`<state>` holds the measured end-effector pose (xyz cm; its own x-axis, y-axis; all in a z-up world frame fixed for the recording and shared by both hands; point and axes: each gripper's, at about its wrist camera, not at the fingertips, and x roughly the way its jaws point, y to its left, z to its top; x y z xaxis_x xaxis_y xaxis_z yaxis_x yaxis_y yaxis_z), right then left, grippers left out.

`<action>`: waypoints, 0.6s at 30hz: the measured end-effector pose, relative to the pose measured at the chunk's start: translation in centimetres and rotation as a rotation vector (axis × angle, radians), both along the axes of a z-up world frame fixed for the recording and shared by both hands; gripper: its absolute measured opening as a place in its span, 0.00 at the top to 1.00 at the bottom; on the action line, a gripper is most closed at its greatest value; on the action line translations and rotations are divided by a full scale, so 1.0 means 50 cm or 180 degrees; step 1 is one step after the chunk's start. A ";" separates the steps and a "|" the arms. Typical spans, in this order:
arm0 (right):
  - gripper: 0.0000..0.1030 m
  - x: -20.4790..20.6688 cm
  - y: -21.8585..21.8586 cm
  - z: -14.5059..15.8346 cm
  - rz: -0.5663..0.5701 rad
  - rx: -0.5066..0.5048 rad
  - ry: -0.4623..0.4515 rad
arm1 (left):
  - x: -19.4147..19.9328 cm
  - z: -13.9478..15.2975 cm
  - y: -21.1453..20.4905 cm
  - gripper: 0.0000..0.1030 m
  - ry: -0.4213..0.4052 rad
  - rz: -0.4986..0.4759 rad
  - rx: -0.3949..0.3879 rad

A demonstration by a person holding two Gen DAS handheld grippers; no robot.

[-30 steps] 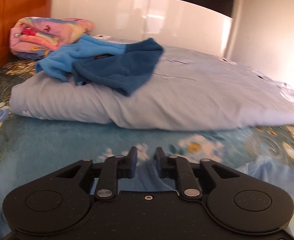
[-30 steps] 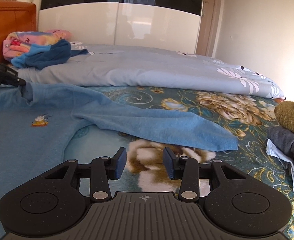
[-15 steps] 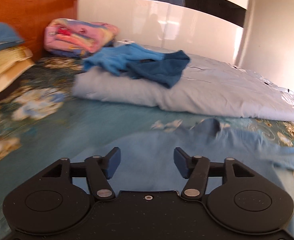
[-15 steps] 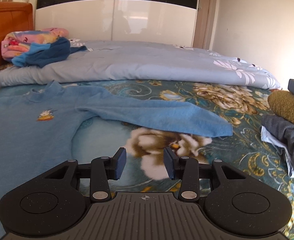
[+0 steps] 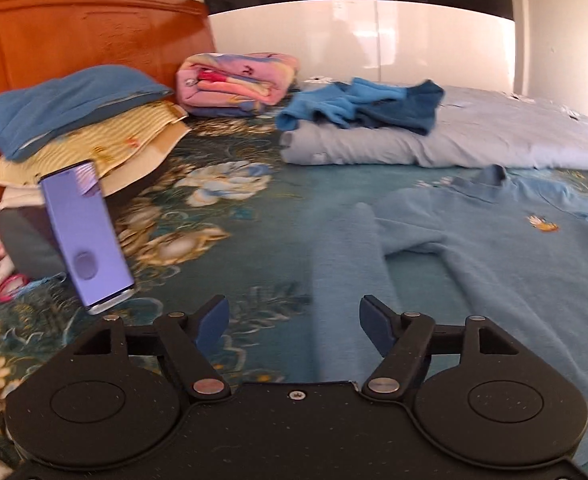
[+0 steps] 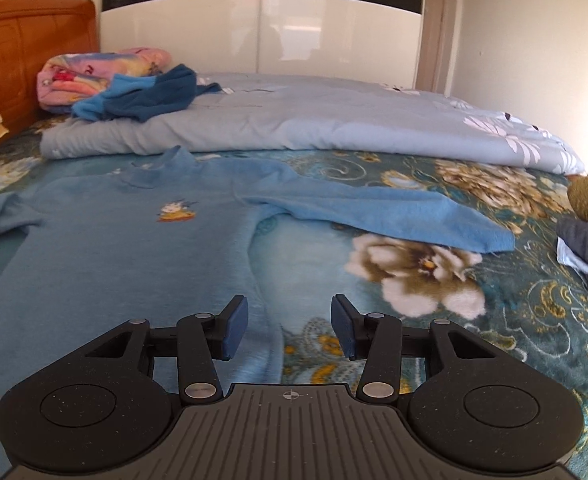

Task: Fold clothes

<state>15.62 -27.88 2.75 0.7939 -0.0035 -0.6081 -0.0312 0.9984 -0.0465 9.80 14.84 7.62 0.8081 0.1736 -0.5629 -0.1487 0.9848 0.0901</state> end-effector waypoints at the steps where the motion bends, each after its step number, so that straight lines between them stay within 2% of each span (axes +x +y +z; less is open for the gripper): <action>1: 0.59 0.000 0.006 0.004 0.0010 -0.0002 -0.0006 | -0.004 -0.001 0.007 0.32 -0.0014 -0.0002 -0.0049; 4: 0.59 -0.008 0.023 0.017 0.0032 0.0004 -0.0025 | -0.005 -0.025 -0.012 0.32 0.0008 -0.0271 -0.0305; 6: 0.59 -0.013 0.034 0.025 0.0050 0.0005 -0.0037 | 0.006 -0.059 -0.044 0.32 0.0125 -0.0453 -0.0403; 8: 0.56 -0.023 0.045 0.030 0.0112 -0.0051 -0.0029 | 0.020 -0.088 -0.071 0.32 0.0221 -0.0531 -0.0420; 9: 0.48 -0.028 0.049 0.033 0.0139 -0.0083 -0.0020 | 0.026 -0.102 -0.083 0.32 0.0268 -0.0567 -0.0425; 10: 0.46 -0.034 0.050 0.035 0.0163 -0.0114 -0.0019 | 0.032 -0.112 -0.089 0.32 0.0297 -0.0556 -0.0388; 12: 0.46 -0.046 0.051 0.038 0.0190 -0.0172 -0.0022 | 0.042 -0.132 -0.099 0.32 0.0355 -0.0534 -0.0317; 15: 0.46 -0.057 0.040 0.042 0.0121 -0.0185 -0.0018 | 0.050 -0.156 -0.093 0.33 0.0432 -0.0521 -0.0347; 16: 0.46 -0.059 0.036 0.044 0.0094 -0.0162 -0.0017 | 0.046 -0.159 -0.092 0.36 0.0405 -0.0539 -0.0339; 18: 0.46 -0.062 0.031 0.044 0.0042 -0.0140 0.0000 | 0.042 -0.162 -0.088 0.54 0.0366 -0.0512 -0.0280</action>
<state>12.51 -26.33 4.94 0.7940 -0.0197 -0.6076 -0.0444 0.9949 -0.0902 11.91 10.44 -0.47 0.7509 -0.0062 -0.6604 0.0173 0.9998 0.0102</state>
